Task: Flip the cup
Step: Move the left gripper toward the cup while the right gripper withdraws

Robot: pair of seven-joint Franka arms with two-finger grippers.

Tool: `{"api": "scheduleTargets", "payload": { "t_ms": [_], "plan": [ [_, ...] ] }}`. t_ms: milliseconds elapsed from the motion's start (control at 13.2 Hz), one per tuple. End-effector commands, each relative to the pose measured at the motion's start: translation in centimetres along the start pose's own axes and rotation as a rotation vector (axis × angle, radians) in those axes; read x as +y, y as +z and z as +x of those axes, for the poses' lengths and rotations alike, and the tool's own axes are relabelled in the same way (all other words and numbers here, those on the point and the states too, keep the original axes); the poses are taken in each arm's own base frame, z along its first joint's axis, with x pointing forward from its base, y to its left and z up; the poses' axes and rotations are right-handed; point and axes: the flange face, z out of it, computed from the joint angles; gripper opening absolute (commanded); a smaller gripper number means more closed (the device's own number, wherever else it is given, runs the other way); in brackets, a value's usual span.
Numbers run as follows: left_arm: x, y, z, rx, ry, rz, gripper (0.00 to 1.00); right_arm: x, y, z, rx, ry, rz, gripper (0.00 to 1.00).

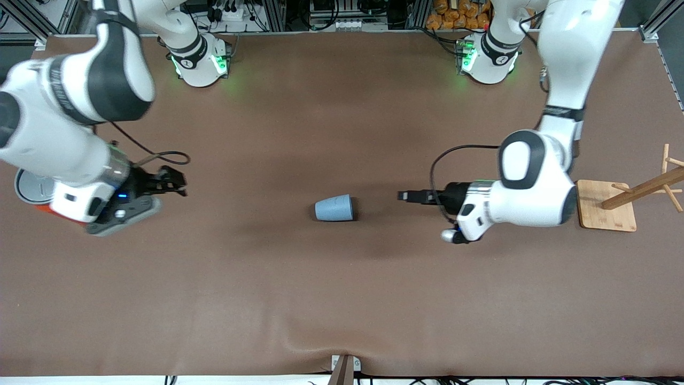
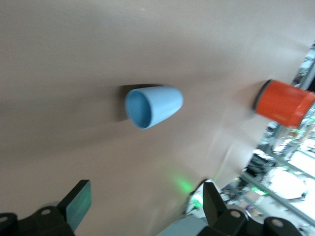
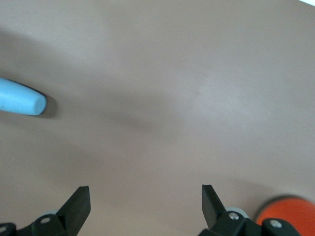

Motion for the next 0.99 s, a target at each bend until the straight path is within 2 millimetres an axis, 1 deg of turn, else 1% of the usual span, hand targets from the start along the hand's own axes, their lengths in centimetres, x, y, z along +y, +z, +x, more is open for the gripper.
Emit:
{"api": "scheduleTargets", "payload": {
  "t_ms": [0,76,152,228,304,380,532,608,684,760,837,913],
  "plan": [
    [-1.2,2.9,0.7,0.02,-0.009,-0.069,1.0,3.1,-1.8,-2.7,-0.026,0.089,0.027,1.0],
    [-2.5,4.1,0.8,0.018,-0.004,-0.121,1.0,3.7,-2.0,-3.2,-0.036,0.117,0.031,1.0],
    [-4.4,5.8,1.0,0.012,0.011,-0.196,1.0,4.1,-2.1,-3.7,-0.052,0.168,0.037,1.0],
    [-5.8,7.2,1.1,0.016,0.049,-0.254,1.0,4.0,-2.6,-4.0,-0.06,0.217,0.045,1.0],
    [-7.1,8.4,1.3,0.02,0.054,-0.287,1.0,4.1,-3.0,-4.2,-0.055,0.255,0.048,1.0],
    [-7.6,9.8,1.4,0.013,0.062,-0.292,1.0,4.3,-3.4,-4.4,-0.049,0.286,0.046,1.0],
    [-7.6,11.3,1.4,0.043,0.075,-0.264,1.0,5.4,-3.7,-4.9,-0.051,0.34,0.019,1.0],
    [-7.2,12.2,1.2,0.05,0.07,-0.268,1.0,5.6,-4.2,-5.1,-0.048,0.354,0.015,1.0],
    [-6.9,13.2,1.1,0.056,0.064,-0.275,1.0,5.9,-5.2,-5.3,-0.041,0.357,0.014,1.0],
    [-6.8,14.2,0.9,0.064,0.071,-0.276,1.0,6.7,-5.7,-5.8,-0.042,0.372,0.013,1.0],
    [-7.0,14.8,1.0,0.075,0.062,-0.289,1.0,7.1,-5.8,-6.3,-0.058,0.384,0.017,1.0],
    [-7.0,16.0,0.8,0.07,0.061,-0.3,1.0,7.5,-6.1,-6.6,-0.065,0.393,0.02,1.0]
  ]
}}
